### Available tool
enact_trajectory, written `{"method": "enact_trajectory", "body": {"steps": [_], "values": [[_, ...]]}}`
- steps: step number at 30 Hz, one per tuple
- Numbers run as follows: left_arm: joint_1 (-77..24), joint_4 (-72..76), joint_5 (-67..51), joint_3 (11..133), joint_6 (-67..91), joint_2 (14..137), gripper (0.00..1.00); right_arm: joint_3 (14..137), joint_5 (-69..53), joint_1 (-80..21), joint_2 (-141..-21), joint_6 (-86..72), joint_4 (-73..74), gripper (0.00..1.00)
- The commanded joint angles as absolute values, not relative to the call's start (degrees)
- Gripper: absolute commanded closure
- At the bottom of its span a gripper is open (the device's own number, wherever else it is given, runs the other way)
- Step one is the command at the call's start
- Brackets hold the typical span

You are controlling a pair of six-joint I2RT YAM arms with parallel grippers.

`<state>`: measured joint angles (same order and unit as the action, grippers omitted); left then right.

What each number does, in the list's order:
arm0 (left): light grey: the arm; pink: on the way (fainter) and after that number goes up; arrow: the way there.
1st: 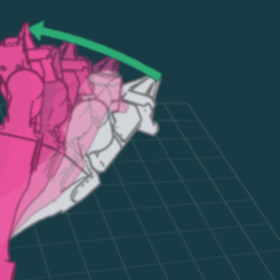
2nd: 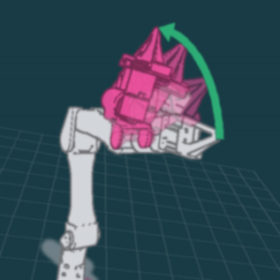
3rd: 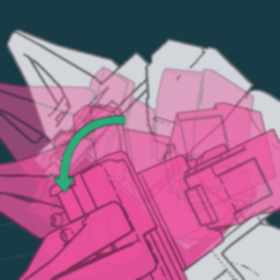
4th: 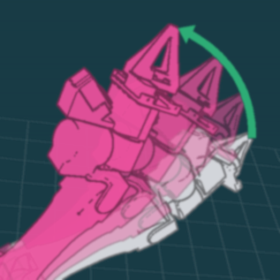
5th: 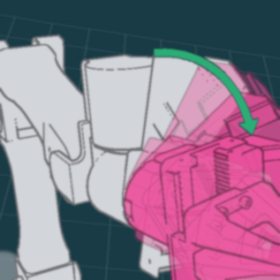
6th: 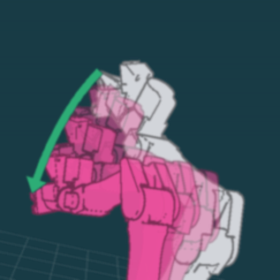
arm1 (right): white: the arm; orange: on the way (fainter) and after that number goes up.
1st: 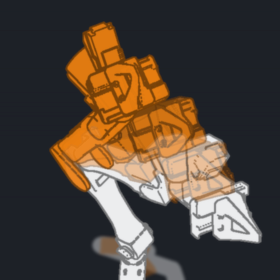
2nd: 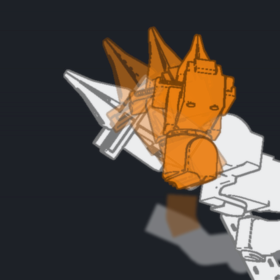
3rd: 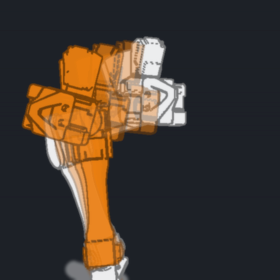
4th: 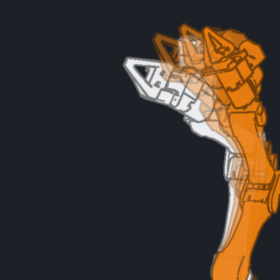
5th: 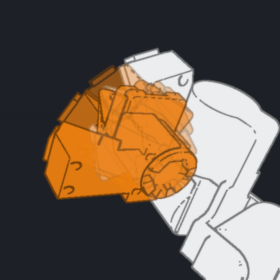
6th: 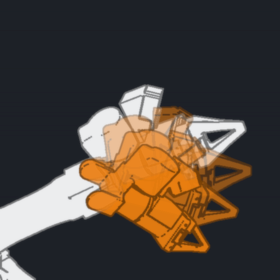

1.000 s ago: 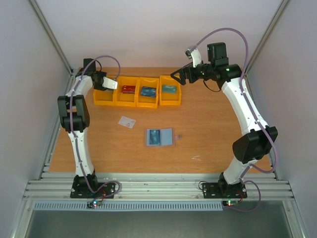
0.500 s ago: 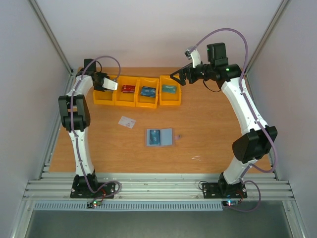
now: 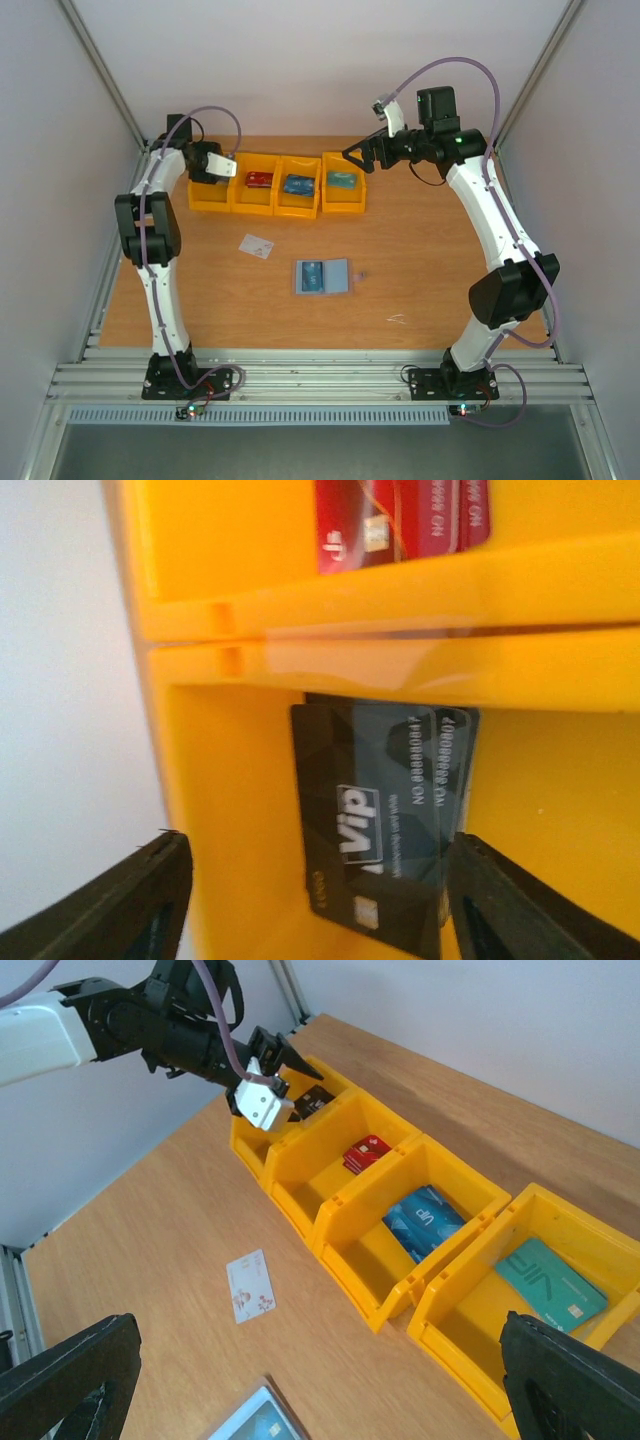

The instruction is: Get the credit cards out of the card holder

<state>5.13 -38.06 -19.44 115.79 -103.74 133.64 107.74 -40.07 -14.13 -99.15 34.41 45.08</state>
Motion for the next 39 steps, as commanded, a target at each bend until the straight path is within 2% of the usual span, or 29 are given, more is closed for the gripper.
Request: {"method": "enact_trajectory", "body": {"steps": [1, 4, 8, 12, 17, 23, 26, 29, 39], "values": [[4.65, -31.48, -22.75, 114.63, -96.34, 125.22, 0.25, 108.05, -38.72, -13.80, -96.92, 31.68, 44.56, 0.02], [4.01, -26.41, -24.61, 111.25, -85.27, 118.32, 0.21, 107.26, -39.45, -13.80, -96.51, 28.21, 43.63, 0.01], [3.31, -27.70, -26.44, 109.93, -63.58, 108.76, 0.21, 101.42, -39.57, -15.24, -94.63, 22.03, 38.67, 0.08], [3.06, -32.68, -28.50, 109.65, -26.33, 101.69, 0.21, 101.22, -30.31, -21.11, -94.38, 21.54, 43.32, 0.09], [1.28, -34.68, -32.04, 94.35, 4.38, 90.90, 0.22, 97.71, -19.96, -28.29, -94.14, 17.90, 47.65, 0.11], [-3.41, -35.81, -33.36, 73.59, 15.73, 75.31, 0.22, 91.62, -12.02, -35.61, -94.75, 11.75, 50.72, 0.11], [-4.26, -35.82, -33.35, 64.26, 17.56, 67.87, 0.22, 93.14, -2.01, -40.37, -97.43, 9.69, 56.05, 0.08], [-5.00, -29.66, -32.16, 52.89, 21.78, 61.71, 0.22, 95.54, 1.27, -43.37, -101.40, 6.27, 60.73, 0.02], [-6.67, -6.04, -24.36, 33.23, 40.67, 60.27, 0.21, 96.07, 1.83, -48.41, -113.37, -3.47, 61.70, 0.02]]}}
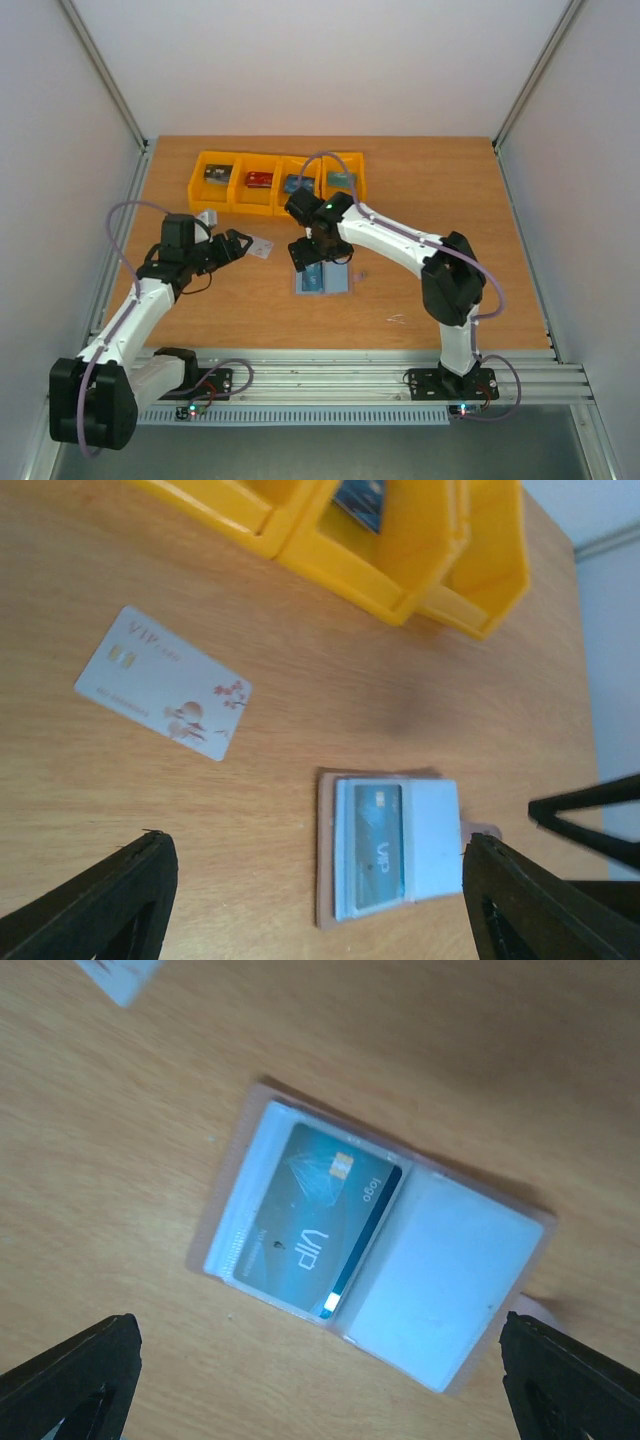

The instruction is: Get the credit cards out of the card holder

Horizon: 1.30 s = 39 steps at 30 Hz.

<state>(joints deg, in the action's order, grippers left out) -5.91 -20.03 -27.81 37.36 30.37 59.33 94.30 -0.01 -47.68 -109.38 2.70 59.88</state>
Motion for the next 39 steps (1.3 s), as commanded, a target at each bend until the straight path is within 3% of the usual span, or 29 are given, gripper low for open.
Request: {"method": "enact_trajectory", "body": {"steps": [1, 13, 18, 22, 27, 32, 39], "values": [[-7.11, -4.88, -23.68, 31.83, 42.48, 60.51, 0.21, 96.53, 2.17, -48.69, -114.57, -4.41, 61.74, 0.02], [-9.32, 6.75, -17.68, 20.14, 49.71, 59.42, 0.20, 98.60, 5.13, -52.29, -124.62, -9.48, 65.21, 0.03], [-9.32, 6.25, -17.08, 20.03, 48.50, 58.05, 0.20, 99.07, 3.87, -51.83, -127.61, -9.24, 64.16, 0.16], [-9.57, 8.12, -18.59, 19.42, 47.76, 57.68, 0.21, 96.97, 3.44, -51.25, -127.00, -9.07, 61.72, 0.39], [-15.00, 13.04, -20.86, 19.00, 45.71, 59.47, 0.25, 94.18, 0.64, -50.40, -125.63, -8.84, 57.68, 0.45], [-19.20, 14.23, -18.97, 18.90, 46.21, 65.49, 0.23, 89.75, -4.24, -49.09, -122.59, -8.61, 53.06, 0.44], [-22.38, 15.03, -17.42, 19.95, 49.14, 72.70, 0.25, 90.59, -11.38, -48.08, -111.16, -2.91, 52.84, 0.29]]}}
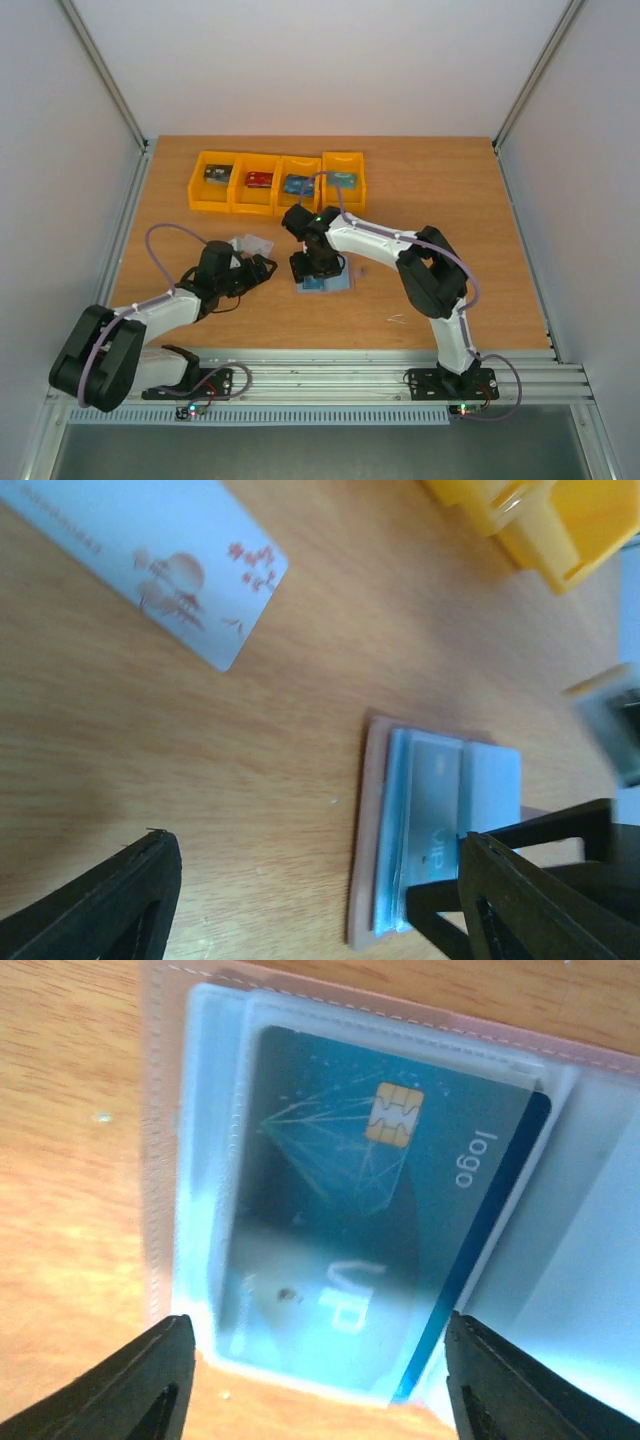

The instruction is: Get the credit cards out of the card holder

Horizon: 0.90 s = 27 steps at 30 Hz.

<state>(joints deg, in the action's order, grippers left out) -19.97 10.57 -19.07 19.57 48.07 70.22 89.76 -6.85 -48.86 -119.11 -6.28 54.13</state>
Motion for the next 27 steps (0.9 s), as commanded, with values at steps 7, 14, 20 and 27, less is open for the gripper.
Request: {"method": "enact_trajectory", "body": {"steps": [7, 14, 20, 27], "values": [[-27.49, 18.07, -17.01, 20.63, 48.56, 77.59, 0.28, 84.70, -10.99, -40.04, -103.90, -3.95, 57.65, 0.26], [-29.00, 18.97, -16.83, 21.19, 51.14, 82.58, 0.25, 78.12, -14.01, -32.71, -106.38, -2.29, 51.37, 0.29], [-31.54, 22.04, -17.65, 23.65, 52.64, 89.24, 0.22, 75.81, -17.74, -32.44, -110.26, -2.54, 46.26, 0.33], [-34.74, 26.00, -19.80, 27.22, 51.11, 94.27, 0.25, 75.32, -19.85, -32.26, -110.86, -2.49, 43.94, 0.36]]}}
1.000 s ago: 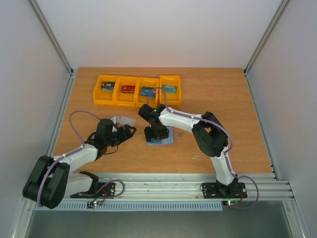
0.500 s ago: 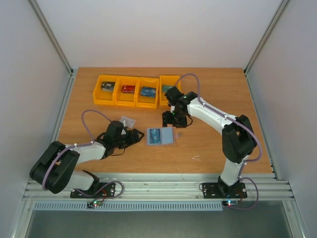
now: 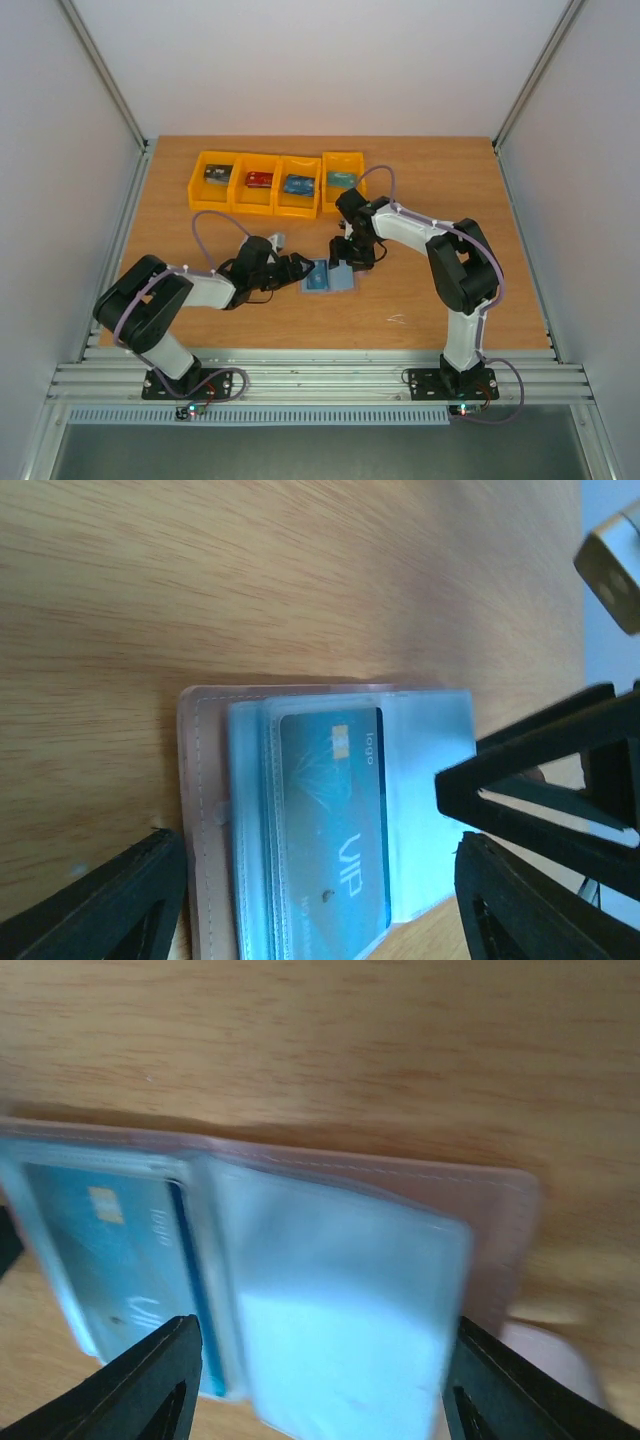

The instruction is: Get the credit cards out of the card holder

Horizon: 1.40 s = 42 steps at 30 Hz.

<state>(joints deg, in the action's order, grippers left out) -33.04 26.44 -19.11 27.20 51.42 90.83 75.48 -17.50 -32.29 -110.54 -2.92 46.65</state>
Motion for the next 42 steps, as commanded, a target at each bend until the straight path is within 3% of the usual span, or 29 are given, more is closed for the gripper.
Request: {"method": "enact_trajectory", "body": {"steps": [1, 9, 14, 18, 21, 29, 34, 42], "values": [[-34.75, 26.63, -20.35, 27.25, 51.00, 94.28, 0.27, 75.18, -20.18, -32.14, -110.81, -2.32, 43.76, 0.36], [-36.84, 32.75, -25.20, 29.53, 47.89, 95.49, 0.44, 72.20, -26.61, -30.45, -109.37, -4.11, 39.02, 0.41], [-37.58, 33.84, -23.65, 30.93, 49.72, 96.77, 0.44, 69.46, -27.30, -29.90, -108.69, -5.05, 37.64, 0.48], [-38.57, 34.58, -22.57, 32.28, 50.23, 97.92, 0.43, 66.25, -29.02, -28.81, -107.63, -5.90, 35.93, 0.68], [-38.65, 33.81, -22.42, 32.10, 50.15, 97.81, 0.43, 64.62, -30.03, -27.52, -105.99, -6.06, 35.18, 0.97], [-37.50, 30.95, -24.10, 31.21, 44.63, 89.59, 0.30, 68.08, -32.43, -25.32, -96.12, -1.19, 39.60, 0.99], [-31.74, 28.33, -33.66, 33.53, 42.36, 83.75, 0.21, 71.87, -36.82, -25.31, -89.08, 1.47, 42.10, 0.99], [-27.12, 26.90, -45.38, 38.80, 40.13, 68.47, 0.19, 80.41, -40.68, -25.49, -80.52, 8.22, 45.55, 0.99]]}}
